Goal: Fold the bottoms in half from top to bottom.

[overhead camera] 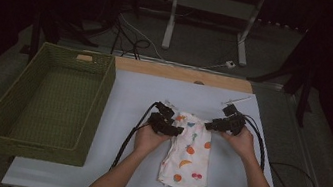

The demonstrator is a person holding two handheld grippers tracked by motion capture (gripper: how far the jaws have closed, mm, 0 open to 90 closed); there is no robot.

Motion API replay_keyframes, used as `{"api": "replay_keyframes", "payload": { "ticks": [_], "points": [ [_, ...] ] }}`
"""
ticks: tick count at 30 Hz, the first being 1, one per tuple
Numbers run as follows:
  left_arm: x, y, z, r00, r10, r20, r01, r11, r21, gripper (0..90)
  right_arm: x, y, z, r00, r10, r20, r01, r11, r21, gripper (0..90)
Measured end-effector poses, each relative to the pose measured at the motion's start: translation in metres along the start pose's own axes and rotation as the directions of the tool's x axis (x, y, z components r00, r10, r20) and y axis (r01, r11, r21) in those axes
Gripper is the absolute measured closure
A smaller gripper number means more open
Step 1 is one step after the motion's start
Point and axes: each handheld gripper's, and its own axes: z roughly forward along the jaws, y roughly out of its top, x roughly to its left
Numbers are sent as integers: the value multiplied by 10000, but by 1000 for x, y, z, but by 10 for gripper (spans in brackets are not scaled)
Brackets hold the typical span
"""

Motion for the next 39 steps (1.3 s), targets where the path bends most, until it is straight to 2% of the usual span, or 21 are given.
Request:
{"api": "replay_keyframes", "payload": {
  "ticks": [6, 8, 9, 13, 16, 17, 19, 20, 22, 23, 24, 25, 26, 30, 33, 34, 36, 38, 39],
  "points": [
    [8, 6, 14, 9966, -778, -275, 779, 9970, 26, 456, 1, 1, 12, 10000, 74, 43, -75, 9997, 219, 504],
    [9, 6, 16, 9961, -810, -346, 812, 9967, 49, 468, 2, 2, 14, 10000, 92, 4, -92, 9997, 210, 514],
    [10, 7, 19, 9940, -1040, -337, 1042, 9945, 44, 476, 5, 3, 18, 9998, 157, -108, -154, 9995, 265, 532],
    [12, 7, 26, 9904, -1305, -457, 1315, 9911, 205, 515, 10, 5, 25, 9999, 20, -116, -17, 9997, 245, 566],
    [12, 8, 27, 9888, -1427, -436, 1434, 9896, 131, 555, 12, 8, 27, 9999, 21, -114, -18, 9996, 279, 565],
    [12, 8, 28, 9881, -1460, -475, 1467, 9891, 113, 576, 11, 10, 28, 9999, -93, 133, 88, 9994, 331, 561],
    [14, 8, 29, 9847, -1704, -357, 1706, 9853, 50, 594, 12, 12, 29, 9999, 79, 68, -81, 9993, 352, 561],
    [14, 8, 30, 9843, -1729, -350, 1732, 9849, 35, 611, 13, 12, 30, 10000, 4, 86, -7, 9992, 389, 564],
    [14, 8, 30, 9857, -1639, -377, 1642, 9864, 40, 682, 15, 13, 31, 9999, -93, 114, 88, 9991, 426, 575],
    [14, 8, 30, 9860, -1604, -466, 1607, 9870, 29, 682, 16, 14, 32, 9999, -150, -4, 150, 9988, 469, 590],
    [15, 8, 31, 9864, -1531, -599, 1535, 9881, 24, 774, 20, 16, 34, 9995, -179, -252, 193, 9983, 557, 671],
    [15, 8, 31, 9864, -1531, -599, 1535, 9881, 24, 808, 20, 16, 34, 9995, -179, -252, 193, 9983, 557, 671],
    [17, 8, 31, 9870, -1544, -435, 1551, 9878, 110, 848, 20, 17, 36, 9986, -357, -384, 381, 9973, 620, 716],
    [19, 9, 32, 9891, -1444, -282, 1450, 9892, 203, 885, 18, 18, 36, 9982, -176, -575, 213, 9977, 642, 734],
    [20, 14, 29, 9934, -1135, -186, 1141, 9930, 317, 889, 13, 16, 35, 9967, 106, -803, -68, 9988, 476, 758],
    [21, 16, 28, 9939, -1090, -151, 1094, 9936, 264, 890, 11, 16, 34, 9959, 246, -871, -217, 9992, 337, 771],
    [21, 18, 26, 9949, -998, -115, 1001, 9946, 259, 890, 10, 15, 33, 9955, 251, -910, -228, 9994, 261, 790],
    [21, 28, 21, 9975, -697, -109, 698, 9974, 151, 890, 9, 18, 27, 9950, 299, -954, -300, 9996, 4, 823],
    [21, 31, 18, 9977, -671, -60, 671, 9977, 8, 890, 8, 19, 25, 9952, 257, -949, -265, 9996, -72, 826]
  ]
}}
